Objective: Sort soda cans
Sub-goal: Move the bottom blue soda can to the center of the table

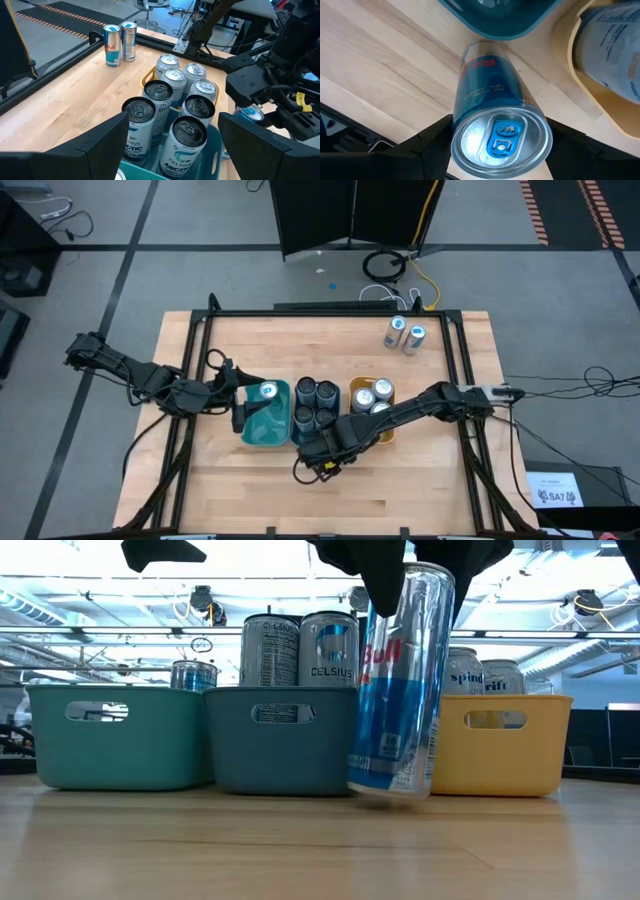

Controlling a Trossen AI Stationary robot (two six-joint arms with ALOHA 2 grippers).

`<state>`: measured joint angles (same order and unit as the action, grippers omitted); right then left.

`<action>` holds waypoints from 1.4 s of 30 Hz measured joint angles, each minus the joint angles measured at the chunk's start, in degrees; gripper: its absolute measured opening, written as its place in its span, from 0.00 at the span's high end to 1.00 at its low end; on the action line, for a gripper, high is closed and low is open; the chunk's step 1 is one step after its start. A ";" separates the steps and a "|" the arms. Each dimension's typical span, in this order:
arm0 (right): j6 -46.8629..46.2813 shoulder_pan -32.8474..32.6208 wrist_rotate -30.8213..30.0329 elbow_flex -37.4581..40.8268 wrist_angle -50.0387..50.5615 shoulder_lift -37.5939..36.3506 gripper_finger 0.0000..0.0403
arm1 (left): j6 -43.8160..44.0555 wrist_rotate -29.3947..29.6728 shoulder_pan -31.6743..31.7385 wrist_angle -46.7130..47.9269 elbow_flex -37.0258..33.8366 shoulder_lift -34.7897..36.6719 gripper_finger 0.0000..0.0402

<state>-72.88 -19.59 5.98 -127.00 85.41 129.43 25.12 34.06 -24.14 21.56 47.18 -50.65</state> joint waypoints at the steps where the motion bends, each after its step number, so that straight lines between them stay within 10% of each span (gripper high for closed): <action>1: -0.37 0.00 0.02 0.00 -0.05 0.00 0.36 | 0.00 0.00 0.00 0.00 0.00 0.00 0.22; 42: -2.90 0.07 1.44 0.04 -3.81 -0.07 0.36 | -0.52 0.00 0.00 0.01 0.00 0.00 0.22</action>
<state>-75.78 -19.53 7.42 -126.96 81.60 129.36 24.60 34.06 -24.14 21.57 47.18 -50.65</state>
